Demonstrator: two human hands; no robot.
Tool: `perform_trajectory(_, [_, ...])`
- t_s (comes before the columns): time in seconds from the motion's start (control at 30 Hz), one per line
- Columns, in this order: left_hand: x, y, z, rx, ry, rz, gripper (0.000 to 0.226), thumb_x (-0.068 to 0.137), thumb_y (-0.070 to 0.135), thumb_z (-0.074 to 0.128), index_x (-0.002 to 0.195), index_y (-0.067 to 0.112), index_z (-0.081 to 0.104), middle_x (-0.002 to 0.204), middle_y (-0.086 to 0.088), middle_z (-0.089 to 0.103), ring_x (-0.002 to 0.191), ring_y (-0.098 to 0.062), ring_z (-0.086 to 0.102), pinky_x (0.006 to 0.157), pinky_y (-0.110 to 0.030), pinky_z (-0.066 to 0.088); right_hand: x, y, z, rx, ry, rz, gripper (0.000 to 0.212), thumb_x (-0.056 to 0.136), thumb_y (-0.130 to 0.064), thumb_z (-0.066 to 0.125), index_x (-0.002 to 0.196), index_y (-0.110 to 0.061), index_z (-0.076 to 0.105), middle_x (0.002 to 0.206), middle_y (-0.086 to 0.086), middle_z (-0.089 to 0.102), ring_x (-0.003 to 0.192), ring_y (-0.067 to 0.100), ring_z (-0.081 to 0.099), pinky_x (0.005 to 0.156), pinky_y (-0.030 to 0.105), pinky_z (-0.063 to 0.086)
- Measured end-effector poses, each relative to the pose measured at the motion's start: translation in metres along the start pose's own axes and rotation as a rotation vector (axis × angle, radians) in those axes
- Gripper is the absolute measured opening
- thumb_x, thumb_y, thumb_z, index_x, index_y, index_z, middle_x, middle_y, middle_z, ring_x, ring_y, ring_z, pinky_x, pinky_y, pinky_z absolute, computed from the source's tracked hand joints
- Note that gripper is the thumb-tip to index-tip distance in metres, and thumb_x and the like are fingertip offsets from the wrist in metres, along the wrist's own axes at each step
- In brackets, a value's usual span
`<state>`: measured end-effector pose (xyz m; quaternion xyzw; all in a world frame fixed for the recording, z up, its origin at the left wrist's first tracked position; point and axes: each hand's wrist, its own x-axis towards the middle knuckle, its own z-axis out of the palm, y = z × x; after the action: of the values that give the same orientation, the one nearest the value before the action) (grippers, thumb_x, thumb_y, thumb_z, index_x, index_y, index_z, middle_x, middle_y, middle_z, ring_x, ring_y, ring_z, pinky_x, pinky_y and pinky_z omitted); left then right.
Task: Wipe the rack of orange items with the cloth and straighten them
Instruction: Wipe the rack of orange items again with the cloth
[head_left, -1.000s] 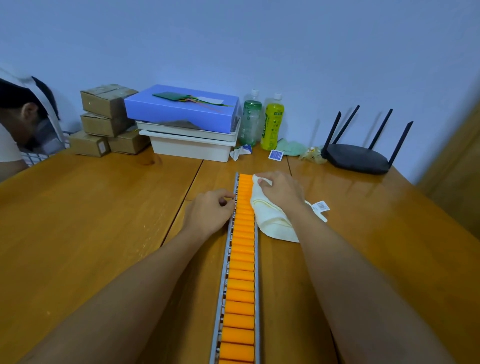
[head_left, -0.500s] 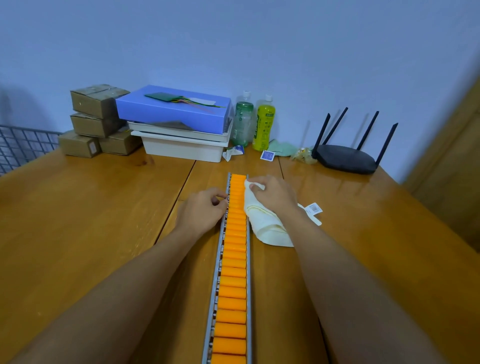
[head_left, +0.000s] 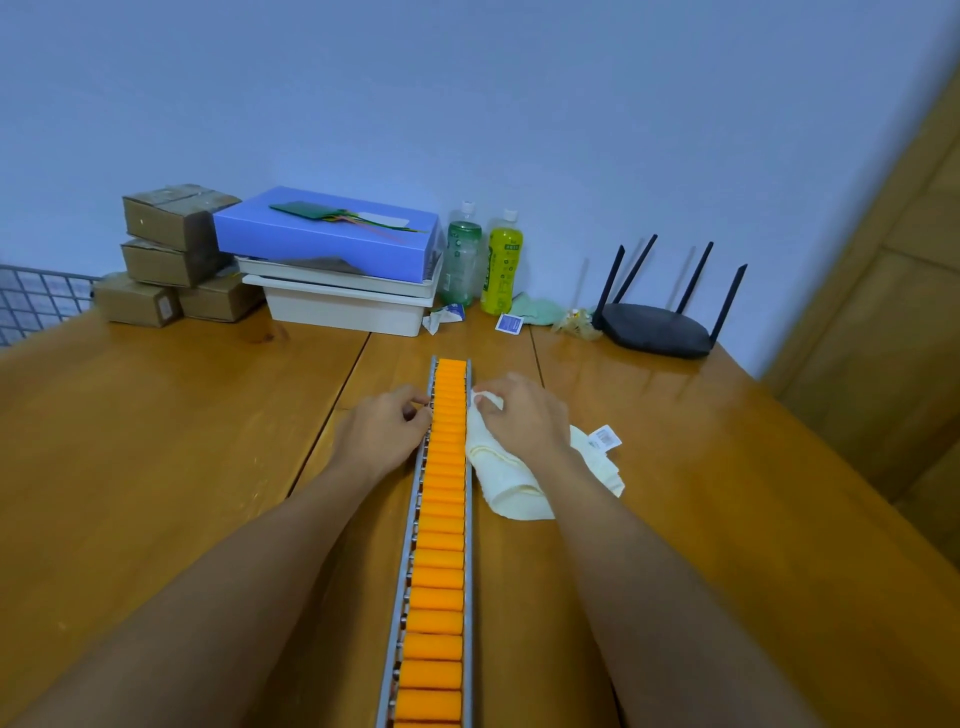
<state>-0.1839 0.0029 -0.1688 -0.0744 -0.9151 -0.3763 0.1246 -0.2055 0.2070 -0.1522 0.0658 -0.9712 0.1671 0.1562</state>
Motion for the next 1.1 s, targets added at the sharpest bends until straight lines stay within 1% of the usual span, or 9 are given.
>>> perform_trajectory(0.13, [-0.001,0.000,0.000,0.004,-0.007,0.008,0.030,0.102,0.037,0.056,0.128,0.027,0.064,0.106,0.004,0.072,0.087,-0.009,0.066,0.076,-0.034,0.057,-0.007,-0.004,0.001,0.040,0.049,0.032,0.034,0.101,-0.047,0.046,0.128,-0.038,0.064,0.121,-0.002,0.062,0.108,0.023,0.060,0.087,0.040,0.050])
perform_trajectory(0.2, [-0.001,0.000,0.000,0.013,0.004,0.017,0.029,0.102,0.038,0.056,0.128,0.028,0.065,0.108,0.002,0.073,0.087,-0.010,0.066,0.076,-0.034,0.057,-0.010,-0.005,0.000,0.067,0.056,0.035,0.034,0.101,-0.048,0.046,0.129,-0.038,0.062,0.123,-0.003,0.063,0.109,0.022,0.060,0.085,0.037,0.048])
perform_trajectory(0.33, [0.000,-0.001,0.000,0.022,0.008,0.017,0.030,0.102,0.038,0.056,0.128,0.026,0.066,0.111,0.000,0.072,0.089,-0.013,0.065,0.076,-0.035,0.057,-0.018,-0.007,-0.003,0.090,0.007,0.016,0.033,0.100,-0.048,0.047,0.127,-0.039,0.064,0.123,-0.004,0.063,0.113,0.022,0.057,0.084,0.036,0.042])
perform_trajectory(0.47, [-0.001,-0.001,0.001,0.032,0.013,0.016,0.030,0.103,0.037,0.055,0.128,0.026,0.066,0.101,0.005,0.069,0.085,-0.011,0.063,0.068,-0.029,0.051,-0.025,-0.007,-0.008,0.123,-0.025,0.004,0.031,0.101,-0.047,0.047,0.126,-0.042,0.065,0.133,-0.001,0.060,0.122,0.022,0.053,0.089,0.037,0.039])
perform_trajectory(0.6, [-0.002,0.000,0.000,0.037,0.018,0.010,0.029,0.103,0.038,0.055,0.127,0.028,0.067,0.098,0.009,0.067,0.080,-0.006,0.061,0.067,-0.030,0.052,-0.034,-0.008,-0.011,0.134,-0.036,-0.007,0.030,0.100,-0.048,0.048,0.123,-0.042,0.066,0.125,-0.005,0.062,0.115,0.021,0.056,0.090,0.039,0.044])
perform_trajectory(0.7, [-0.003,0.002,0.000,0.046,0.013,0.005,0.030,0.103,0.038,0.054,0.128,0.028,0.066,0.092,0.012,0.062,0.075,-0.002,0.058,0.063,-0.028,0.048,-0.042,-0.010,-0.014,0.127,-0.037,-0.016,0.030,0.100,-0.049,0.048,0.122,-0.043,0.066,0.121,-0.006,0.063,0.111,0.020,0.057,0.086,0.037,0.044])
perform_trajectory(0.83, [-0.005,0.005,-0.002,0.050,0.008,-0.006,0.030,0.103,0.039,0.053,0.129,0.028,0.065,0.091,0.011,0.063,0.074,-0.003,0.057,0.065,-0.028,0.048,-0.057,-0.012,-0.017,0.109,-0.034,-0.040,0.031,0.099,-0.050,0.047,0.122,-0.042,0.066,0.115,-0.008,0.064,0.105,0.019,0.059,0.082,0.036,0.044])
perform_trajectory(0.97, [-0.007,0.007,-0.003,0.060,0.005,-0.015,0.031,0.104,0.039,0.053,0.130,0.028,0.065,0.105,0.001,0.071,0.080,-0.006,0.057,0.064,-0.028,0.044,-0.072,-0.015,-0.022,0.112,-0.047,-0.054,0.033,0.100,-0.050,0.047,0.124,-0.040,0.066,0.113,-0.009,0.063,0.103,0.018,0.059,0.084,0.038,0.046])
perform_trajectory(1.1, [-0.009,0.010,-0.004,0.069,-0.003,-0.027,0.032,0.104,0.040,0.051,0.131,0.029,0.064,0.116,-0.003,0.072,0.086,-0.010,0.058,0.062,-0.026,0.040,-0.087,-0.017,-0.026,0.097,-0.041,-0.076,0.033,0.100,-0.050,0.048,0.125,-0.040,0.066,0.109,-0.009,0.062,0.100,0.017,0.060,0.081,0.036,0.046])
